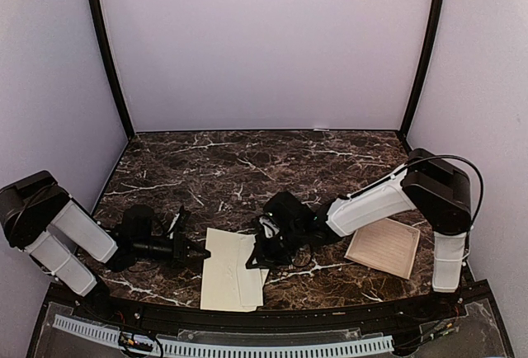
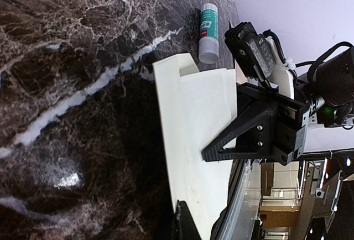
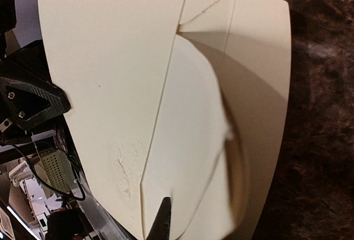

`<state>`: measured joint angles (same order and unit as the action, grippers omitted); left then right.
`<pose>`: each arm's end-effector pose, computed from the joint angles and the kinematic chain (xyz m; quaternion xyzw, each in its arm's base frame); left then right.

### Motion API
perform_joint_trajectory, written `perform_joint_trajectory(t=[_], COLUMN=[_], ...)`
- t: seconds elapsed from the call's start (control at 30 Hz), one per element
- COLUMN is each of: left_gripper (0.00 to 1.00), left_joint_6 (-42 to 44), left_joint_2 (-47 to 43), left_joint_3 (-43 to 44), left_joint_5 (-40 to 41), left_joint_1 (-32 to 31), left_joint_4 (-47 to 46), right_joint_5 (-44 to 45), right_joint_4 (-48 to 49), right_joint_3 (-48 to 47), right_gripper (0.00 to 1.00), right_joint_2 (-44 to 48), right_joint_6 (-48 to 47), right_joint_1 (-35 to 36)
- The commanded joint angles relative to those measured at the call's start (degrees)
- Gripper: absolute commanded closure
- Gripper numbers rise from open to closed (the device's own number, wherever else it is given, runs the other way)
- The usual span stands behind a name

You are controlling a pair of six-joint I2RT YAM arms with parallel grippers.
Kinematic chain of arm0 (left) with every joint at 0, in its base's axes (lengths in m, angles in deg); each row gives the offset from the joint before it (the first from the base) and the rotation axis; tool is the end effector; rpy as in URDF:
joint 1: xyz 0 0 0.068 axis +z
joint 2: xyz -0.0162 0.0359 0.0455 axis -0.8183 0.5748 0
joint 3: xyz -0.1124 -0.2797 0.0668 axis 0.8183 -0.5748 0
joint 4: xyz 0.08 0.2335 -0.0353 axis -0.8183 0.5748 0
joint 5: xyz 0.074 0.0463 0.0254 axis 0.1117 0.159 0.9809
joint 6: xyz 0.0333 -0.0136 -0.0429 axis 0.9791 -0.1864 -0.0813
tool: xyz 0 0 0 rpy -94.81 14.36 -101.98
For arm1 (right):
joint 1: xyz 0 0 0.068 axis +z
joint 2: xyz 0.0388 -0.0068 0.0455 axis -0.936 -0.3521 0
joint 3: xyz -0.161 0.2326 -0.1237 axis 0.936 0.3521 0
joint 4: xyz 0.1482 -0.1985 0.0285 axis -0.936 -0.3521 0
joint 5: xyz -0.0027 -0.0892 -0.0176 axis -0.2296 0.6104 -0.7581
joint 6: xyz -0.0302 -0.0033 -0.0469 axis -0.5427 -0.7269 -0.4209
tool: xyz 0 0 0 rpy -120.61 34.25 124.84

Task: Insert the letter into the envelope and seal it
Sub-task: Place the letter in the envelope.

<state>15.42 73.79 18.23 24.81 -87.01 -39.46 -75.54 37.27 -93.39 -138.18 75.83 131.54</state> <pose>0.1553 -0.1271 0.1511 0.0533 0.8195 -0.5433 0.1743 0.1736 0.3646 0.1601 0.1164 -0.9068 -0.4051 0.0051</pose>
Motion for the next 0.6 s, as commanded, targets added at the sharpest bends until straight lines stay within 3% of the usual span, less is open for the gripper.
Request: perform_joint_trajectory(t=[0.0, 0.17, 0.27, 0.4, 0.57], left_gripper=[1.0, 1.0, 1.0, 1.0, 1.0], left_joint_6=[-0.3, -1.2, -1.7, -2.2, -2.4], left_joint_2=[-0.2, -1.0, -1.4, -1.7, -1.7], left_joint_3=[-0.9, -1.6, -1.9, -1.9, -1.8], left_joint_5=[1.0, 3.7, 4.4, 5.1, 5.2], left_joint_1=[-0.1, -0.1, -0.1, -0.1, -0.1], left_joint_4=[-1.7, -1.4, -1.4, -1.4, -1.3], right_joint_5=[-0.1, 2.6, 3.1, 3.1, 2.9], right_joint_4=[0.9, -2.0, -3.0, -3.5, -3.6], right_joint_3=[-1.7, 0.8, 2.3, 3.5, 3.7], right_gripper=[1.0, 0.78, 0.72, 0.72, 0.81], right_joint_2=[-0.1, 4.0, 6.0, 7.3, 7.2], right_joint_6=[-0.9, -2.0, -2.6, -2.8, -2.5], right_joint_1=[0.8, 0.8, 0.7, 0.8, 1.4])
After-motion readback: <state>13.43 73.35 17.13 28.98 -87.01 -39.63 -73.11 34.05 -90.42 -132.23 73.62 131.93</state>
